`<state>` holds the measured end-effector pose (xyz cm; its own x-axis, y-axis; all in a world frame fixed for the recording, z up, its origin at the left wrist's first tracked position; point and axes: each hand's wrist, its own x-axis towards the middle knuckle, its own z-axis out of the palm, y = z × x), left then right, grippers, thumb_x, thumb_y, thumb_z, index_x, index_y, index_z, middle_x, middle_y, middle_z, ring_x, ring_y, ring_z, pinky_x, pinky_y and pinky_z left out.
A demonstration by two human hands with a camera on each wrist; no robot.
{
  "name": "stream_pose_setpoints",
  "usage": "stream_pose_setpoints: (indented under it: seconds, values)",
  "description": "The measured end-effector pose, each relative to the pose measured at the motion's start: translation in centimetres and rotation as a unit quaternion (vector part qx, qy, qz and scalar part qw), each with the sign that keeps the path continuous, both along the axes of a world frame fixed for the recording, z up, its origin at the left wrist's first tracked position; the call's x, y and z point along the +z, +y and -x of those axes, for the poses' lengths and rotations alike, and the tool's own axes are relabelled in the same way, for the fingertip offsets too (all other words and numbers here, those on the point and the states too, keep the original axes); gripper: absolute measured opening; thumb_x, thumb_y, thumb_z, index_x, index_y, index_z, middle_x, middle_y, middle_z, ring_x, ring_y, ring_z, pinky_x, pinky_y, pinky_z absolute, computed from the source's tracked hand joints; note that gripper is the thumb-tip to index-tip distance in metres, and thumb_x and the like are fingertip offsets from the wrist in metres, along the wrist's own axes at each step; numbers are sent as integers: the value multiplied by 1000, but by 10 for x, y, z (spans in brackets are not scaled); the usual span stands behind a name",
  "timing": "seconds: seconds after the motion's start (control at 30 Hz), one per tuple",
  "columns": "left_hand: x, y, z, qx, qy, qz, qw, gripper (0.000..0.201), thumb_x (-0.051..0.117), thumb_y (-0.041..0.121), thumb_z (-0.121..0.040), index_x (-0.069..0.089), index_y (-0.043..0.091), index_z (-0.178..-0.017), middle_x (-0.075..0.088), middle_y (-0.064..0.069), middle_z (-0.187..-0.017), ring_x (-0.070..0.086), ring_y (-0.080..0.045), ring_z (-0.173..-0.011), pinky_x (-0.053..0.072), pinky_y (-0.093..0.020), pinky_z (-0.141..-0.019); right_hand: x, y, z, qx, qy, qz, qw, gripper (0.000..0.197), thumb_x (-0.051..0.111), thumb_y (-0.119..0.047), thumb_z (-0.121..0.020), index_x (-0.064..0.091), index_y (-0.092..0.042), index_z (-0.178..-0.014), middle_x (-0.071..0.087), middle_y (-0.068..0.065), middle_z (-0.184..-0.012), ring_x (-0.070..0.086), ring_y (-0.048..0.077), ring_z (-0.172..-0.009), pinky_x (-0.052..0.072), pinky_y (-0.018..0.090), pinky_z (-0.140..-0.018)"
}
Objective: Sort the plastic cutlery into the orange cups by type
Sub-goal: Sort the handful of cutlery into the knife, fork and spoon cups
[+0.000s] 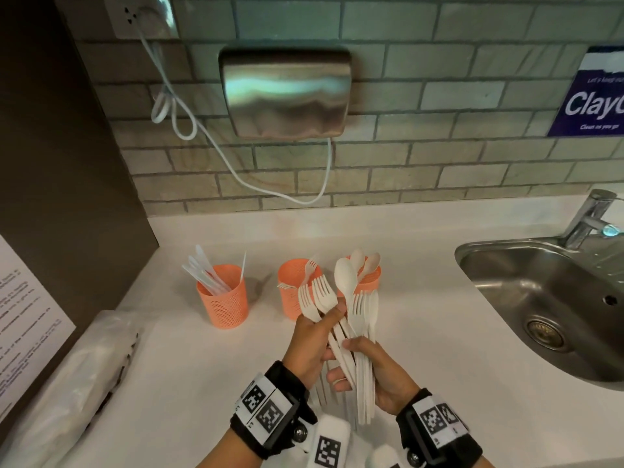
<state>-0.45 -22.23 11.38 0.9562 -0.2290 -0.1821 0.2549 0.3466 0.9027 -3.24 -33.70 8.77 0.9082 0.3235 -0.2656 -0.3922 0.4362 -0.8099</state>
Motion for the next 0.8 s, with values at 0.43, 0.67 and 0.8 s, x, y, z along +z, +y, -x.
stream_pose_setpoints:
  seconds: [0.43,0.67,0.8]
  values:
    - [25,6,-22,218,-126,14,968,21,42,8,-96,52,13,-78,42,7,-42,41,-9,-36,37,-19,-39,-9,-17,-4,-81,7,24,996,6,56,-10,-84,54,-7,-89,73,11,-79,71,23,-67,56,29,-53]
    - [0,-2,3,13,-131,-177,975,4,62,6,-85,64,7,-82,57,9,-56,46,1,-43,34,-7,-43,-15,-10,-8,-104,0,58,993,5,55,-8,-86,57,-10,-89,36,-2,-41,31,7,-33,31,19,-36]
    - [-9,-8,6,12,-125,-195,973,25,70,15,-80,66,12,-105,67,6,-77,59,5,-56,40,-6,-53,-15,-9,-10,-97,-1,46,994,15,56,-18,-84,49,-10,-73,35,-3,-38,30,6,-30,30,17,-33]
